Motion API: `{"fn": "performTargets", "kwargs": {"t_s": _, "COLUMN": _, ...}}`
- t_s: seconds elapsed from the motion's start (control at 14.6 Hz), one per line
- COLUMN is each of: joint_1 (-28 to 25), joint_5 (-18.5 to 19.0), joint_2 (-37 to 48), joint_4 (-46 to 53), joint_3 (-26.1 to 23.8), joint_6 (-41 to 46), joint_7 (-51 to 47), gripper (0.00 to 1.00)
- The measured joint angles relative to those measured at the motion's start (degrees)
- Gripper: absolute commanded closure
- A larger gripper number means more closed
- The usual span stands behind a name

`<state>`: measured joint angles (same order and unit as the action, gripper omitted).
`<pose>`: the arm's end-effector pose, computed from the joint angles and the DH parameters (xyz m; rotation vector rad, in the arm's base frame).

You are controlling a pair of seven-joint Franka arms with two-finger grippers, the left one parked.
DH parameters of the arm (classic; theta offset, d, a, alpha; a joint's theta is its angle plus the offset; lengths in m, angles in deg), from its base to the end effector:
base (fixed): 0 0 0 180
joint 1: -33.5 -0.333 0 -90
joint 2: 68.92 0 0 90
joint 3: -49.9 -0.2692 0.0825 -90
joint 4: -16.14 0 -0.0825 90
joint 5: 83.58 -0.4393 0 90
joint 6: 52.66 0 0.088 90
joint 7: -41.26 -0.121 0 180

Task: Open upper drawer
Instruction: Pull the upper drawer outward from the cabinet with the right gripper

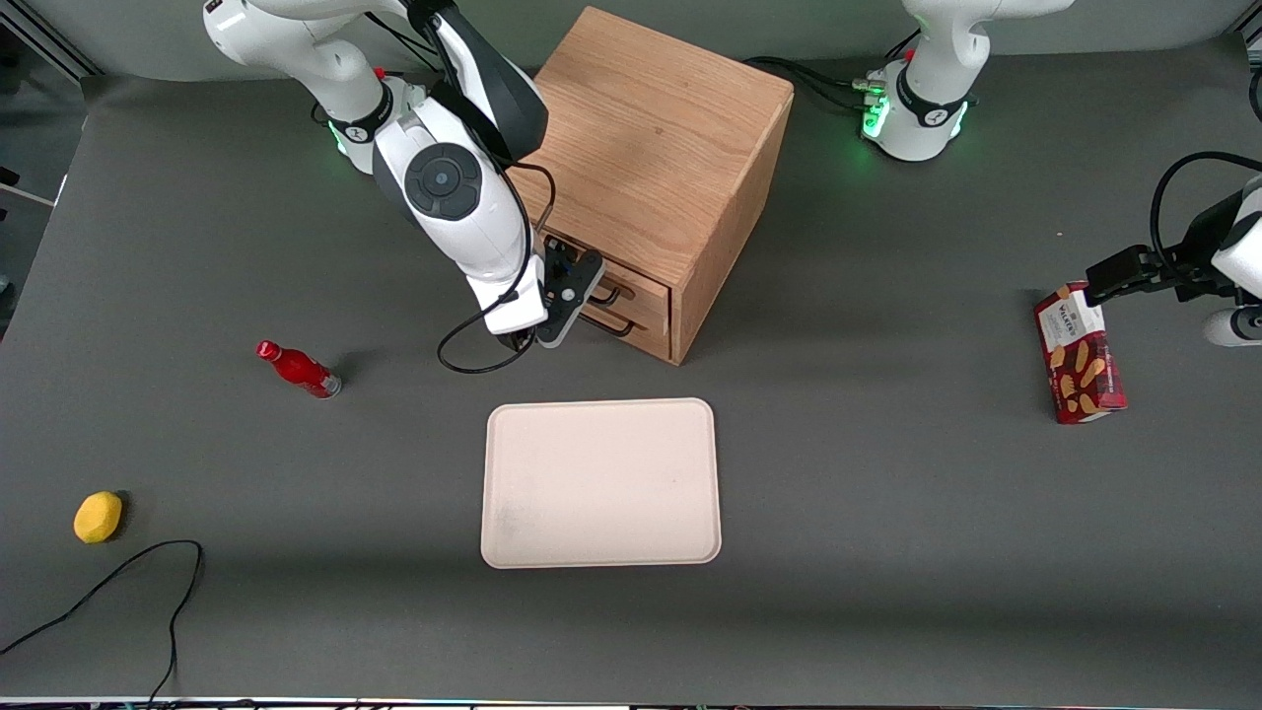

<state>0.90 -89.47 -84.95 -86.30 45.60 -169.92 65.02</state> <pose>0.5283 0.4035 0.3102 -2.6556 -1.4645 0.0506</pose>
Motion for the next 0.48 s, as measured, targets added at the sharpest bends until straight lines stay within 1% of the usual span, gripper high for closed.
{"fn": "performTargets", "kwargs": {"t_s": 0.48, "joint_1": 0.40, "joint_5": 0.10, "joint_2": 0.00, "joint_4": -0.03, "joint_3": 0.54, "joint_6": -1.10, "joint_7": 1.16, "gripper": 0.00}}
